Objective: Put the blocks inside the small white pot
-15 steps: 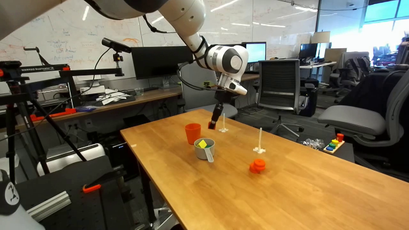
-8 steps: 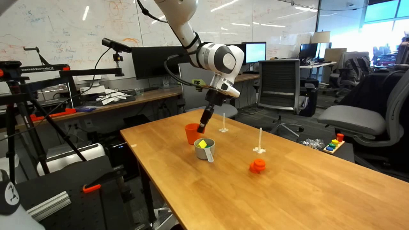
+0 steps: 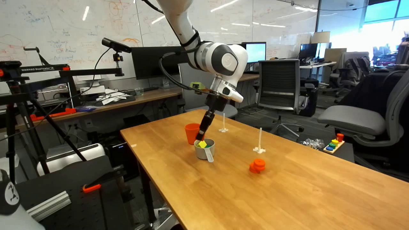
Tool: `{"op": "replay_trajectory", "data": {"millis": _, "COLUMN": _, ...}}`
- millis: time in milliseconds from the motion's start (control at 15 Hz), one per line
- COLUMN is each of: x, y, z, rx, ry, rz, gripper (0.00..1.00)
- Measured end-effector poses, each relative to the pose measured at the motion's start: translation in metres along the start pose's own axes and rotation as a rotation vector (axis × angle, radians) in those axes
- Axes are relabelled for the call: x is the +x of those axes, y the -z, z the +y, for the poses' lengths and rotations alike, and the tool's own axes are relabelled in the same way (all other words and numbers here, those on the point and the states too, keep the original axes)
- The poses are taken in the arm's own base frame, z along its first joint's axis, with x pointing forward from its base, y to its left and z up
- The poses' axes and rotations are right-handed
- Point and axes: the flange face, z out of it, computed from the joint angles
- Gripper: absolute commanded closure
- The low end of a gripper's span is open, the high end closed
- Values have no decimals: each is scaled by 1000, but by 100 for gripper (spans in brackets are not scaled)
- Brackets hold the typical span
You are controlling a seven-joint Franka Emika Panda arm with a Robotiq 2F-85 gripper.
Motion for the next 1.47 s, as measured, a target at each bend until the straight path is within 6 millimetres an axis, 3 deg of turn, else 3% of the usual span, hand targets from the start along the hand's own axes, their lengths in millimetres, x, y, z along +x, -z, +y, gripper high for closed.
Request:
{"op": "replay_trajectory", "data": {"millis": 200, "x": 6, "y": 10, "z": 8, "rx": 24, "ry": 23, "rz": 16, "gripper": 85}}
{"op": "replay_trajectory", "data": {"millis": 533, "x": 7, "y": 14, "z": 4, "rx": 51, "ry": 74, "rz": 45, "gripper": 83}}
{"op": "replay_trajectory", "data": {"millis": 600, "x": 7, "y": 12, "z": 2, "rx": 52, "ry": 82, "rz": 48, "gripper": 47}}
{"op": "replay_trajectory", "data": {"millis": 933, "x": 5, "y": -1, "z": -5, "rx": 43, "ry": 95, "rz": 46, "gripper": 5}}
{"op": "replay_trajectory", "data": {"millis": 1067, "x": 5, "y": -5, "z": -7, "rx": 37, "ry": 97, "rz": 42, "gripper": 0}}
{"op": "replay_trajectory", "data": {"millis": 1467, "x": -5, "y": -6, "z": -12, "rx": 12, "ry": 115, "rz": 15, "gripper": 0}}
